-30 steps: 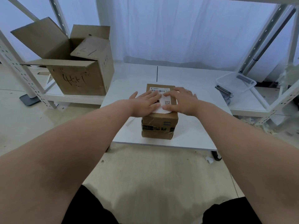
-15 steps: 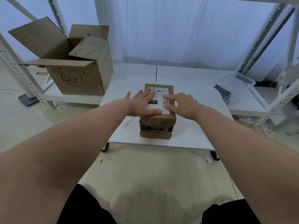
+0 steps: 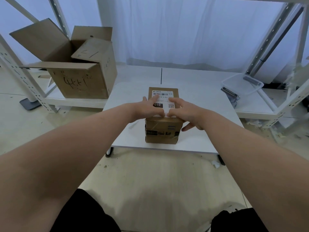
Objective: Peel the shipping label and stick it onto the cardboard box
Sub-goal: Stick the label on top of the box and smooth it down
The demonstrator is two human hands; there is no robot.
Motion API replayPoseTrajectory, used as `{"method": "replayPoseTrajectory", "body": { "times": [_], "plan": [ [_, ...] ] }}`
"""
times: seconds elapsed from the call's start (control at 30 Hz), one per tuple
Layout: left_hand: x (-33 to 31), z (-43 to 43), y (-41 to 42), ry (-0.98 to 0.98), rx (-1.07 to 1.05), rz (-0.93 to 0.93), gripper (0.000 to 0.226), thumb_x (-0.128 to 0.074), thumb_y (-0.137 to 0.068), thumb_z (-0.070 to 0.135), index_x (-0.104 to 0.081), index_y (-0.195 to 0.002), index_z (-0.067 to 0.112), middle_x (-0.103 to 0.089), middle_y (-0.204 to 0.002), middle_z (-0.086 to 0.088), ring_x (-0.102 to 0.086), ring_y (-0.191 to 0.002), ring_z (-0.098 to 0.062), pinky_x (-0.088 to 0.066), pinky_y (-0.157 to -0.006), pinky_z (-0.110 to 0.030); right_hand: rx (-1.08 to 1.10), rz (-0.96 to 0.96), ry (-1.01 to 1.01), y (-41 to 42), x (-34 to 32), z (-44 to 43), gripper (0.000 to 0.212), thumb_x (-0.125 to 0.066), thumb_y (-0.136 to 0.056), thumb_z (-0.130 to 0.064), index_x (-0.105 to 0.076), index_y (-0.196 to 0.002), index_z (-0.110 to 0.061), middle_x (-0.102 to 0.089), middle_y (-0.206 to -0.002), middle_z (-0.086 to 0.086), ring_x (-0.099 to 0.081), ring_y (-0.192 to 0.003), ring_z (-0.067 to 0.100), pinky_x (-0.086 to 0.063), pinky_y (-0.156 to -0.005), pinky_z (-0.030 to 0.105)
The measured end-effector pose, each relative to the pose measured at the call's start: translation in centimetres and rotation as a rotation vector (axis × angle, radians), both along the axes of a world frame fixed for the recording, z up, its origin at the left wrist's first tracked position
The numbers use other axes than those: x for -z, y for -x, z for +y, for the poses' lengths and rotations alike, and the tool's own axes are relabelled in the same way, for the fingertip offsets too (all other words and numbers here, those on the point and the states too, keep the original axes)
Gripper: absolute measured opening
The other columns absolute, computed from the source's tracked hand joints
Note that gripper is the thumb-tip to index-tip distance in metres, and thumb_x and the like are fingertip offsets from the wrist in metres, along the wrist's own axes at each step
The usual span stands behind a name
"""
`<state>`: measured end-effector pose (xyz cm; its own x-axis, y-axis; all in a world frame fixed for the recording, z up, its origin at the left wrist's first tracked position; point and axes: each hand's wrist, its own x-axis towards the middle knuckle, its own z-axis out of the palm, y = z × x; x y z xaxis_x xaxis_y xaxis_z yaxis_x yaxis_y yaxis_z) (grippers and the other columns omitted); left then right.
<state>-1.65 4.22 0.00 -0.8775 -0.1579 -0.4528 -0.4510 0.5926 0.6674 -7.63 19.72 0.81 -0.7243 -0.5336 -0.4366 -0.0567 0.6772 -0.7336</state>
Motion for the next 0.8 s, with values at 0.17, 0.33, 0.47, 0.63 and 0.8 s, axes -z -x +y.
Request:
{"method": "replayPoseTrajectory", "body": {
  "times": [0.17, 0.33, 0.47, 0.63, 0.8],
  "plan": [
    [-0.5, -0.7, -0.1, -0.090, 0.014, -0.042, 0.091, -0.063, -0.085, 0.029, 0.001, -0.148, 0.042, -0.042, -0.129, 0.003, -0.051, -0.113, -0.022, -0.046, -0.098, -0.036, -0.018, -0.045, 0.058, 0.1, 0.2, 0.4, 0.078, -0.067, -0.085, -0.022, -0.022, -0.147, -0.039, -0.050, -0.117, -0.004, -0.061, -0.100, 0.023, -0.057, -0.082, 0.048],
    [-0.6, -1.7, -0.6, -0.176, 0.019, -0.053, 0.087, -0.059, -0.088, 0.019, -0.001, -0.148, 0.043, -0.040, -0.131, 0.007, -0.050, -0.114, -0.018, -0.046, -0.088, -0.027, -0.023, -0.156, 0.118, 0.7, 0.1, 0.9, 0.080, -0.065, -0.085, -0.010, -0.025, -0.147, -0.041, -0.050, -0.121, 0.001, -0.062, -0.098, 0.026, -0.055, -0.088, 0.049],
    [-0.6, -2.6, -1.1, -0.276, -0.002, -0.033, 0.080, -0.054, -0.091, 0.009, -0.008, -0.149, 0.039, -0.036, -0.133, 0.009, -0.050, -0.115, -0.014, -0.048, -0.088, -0.021, -0.010, -0.250, 0.179, 1.1, 0.3, 1.3, 0.076, -0.059, -0.087, -0.001, -0.030, -0.146, -0.040, -0.051, -0.115, 0.002, -0.058, -0.100, 0.030, -0.054, -0.090, 0.050],
    [-0.7, -3.1, -1.5, -0.334, -0.009, -0.011, 0.077, -0.052, -0.090, 0.002, -0.015, -0.149, 0.035, -0.037, -0.137, 0.007, -0.046, -0.124, -0.019, -0.050, -0.086, -0.020, 0.008, -0.328, 0.232, 1.6, 0.2, 1.9, 0.071, -0.053, -0.087, 0.005, -0.038, -0.142, -0.039, -0.053, -0.118, 0.006, -0.058, -0.097, 0.031, -0.057, -0.084, 0.046],
    [-0.6, -2.4, -1.4, -0.363, -0.122, 0.043, 0.062, -0.049, -0.093, 0.017, -0.025, -0.147, 0.033, -0.044, -0.137, 0.009, -0.048, -0.117, -0.014, -0.047, -0.078, -0.019, 0.127, -0.270, 0.233, 1.4, 0.1, 1.4, 0.051, -0.059, -0.087, -0.019, -0.050, -0.134, -0.036, -0.055, -0.122, 0.004, -0.062, -0.101, 0.034, -0.057, -0.083, 0.051]
  ]
}}
